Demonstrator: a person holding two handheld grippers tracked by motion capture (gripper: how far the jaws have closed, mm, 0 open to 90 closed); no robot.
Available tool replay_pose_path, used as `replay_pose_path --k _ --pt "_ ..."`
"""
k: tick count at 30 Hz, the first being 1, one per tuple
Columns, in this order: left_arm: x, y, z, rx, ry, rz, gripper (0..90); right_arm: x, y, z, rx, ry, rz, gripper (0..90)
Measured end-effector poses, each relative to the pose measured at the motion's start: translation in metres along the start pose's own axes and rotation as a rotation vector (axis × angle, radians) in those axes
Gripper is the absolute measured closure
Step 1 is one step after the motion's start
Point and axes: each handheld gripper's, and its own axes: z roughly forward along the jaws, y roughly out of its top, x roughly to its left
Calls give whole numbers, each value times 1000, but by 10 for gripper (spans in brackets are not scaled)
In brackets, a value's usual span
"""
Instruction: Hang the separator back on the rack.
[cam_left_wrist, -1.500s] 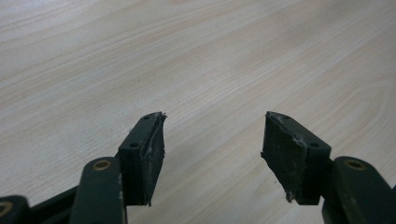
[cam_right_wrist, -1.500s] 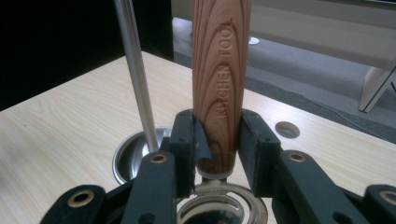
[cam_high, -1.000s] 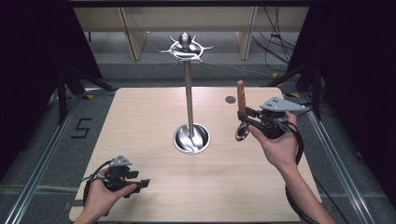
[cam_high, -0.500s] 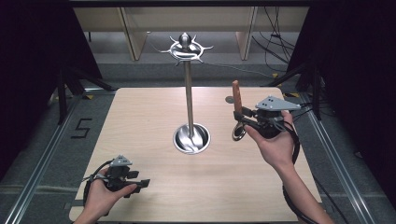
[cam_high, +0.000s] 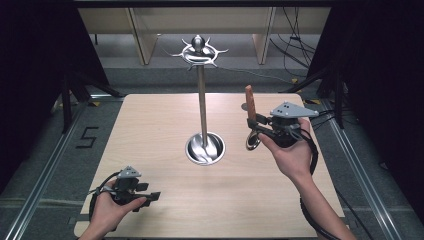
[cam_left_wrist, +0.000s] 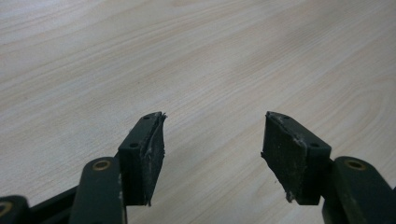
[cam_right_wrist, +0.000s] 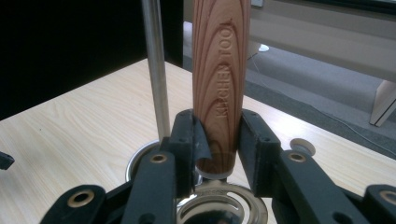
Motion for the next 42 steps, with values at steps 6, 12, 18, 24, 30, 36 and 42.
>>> replay_pose_path --k 6,12,18,24,30,36,42 --pt "0 0 0 -3 1 0 381 3 2 3 12 18 -2 693" --pt "0 0 -1 -11 4 2 381 4 4 4 3 17 -1 693" --pt "-1 0 0 -9 -1 7 382 6 8 6 -3 25 9 693" --pt "-1 0 0 -11 2 -3 381 6 10 7 -15 27 5 693" --pt "-1 0 0 -12 1 2 381 7 15 5 -20 24 1 693" --pt "-2 1 0 -9 0 6 381 8 23 5 -41 32 -7 693" --pt "-2 1 0 -14 6 5 381 10 30 8 -46 36 -15 693"
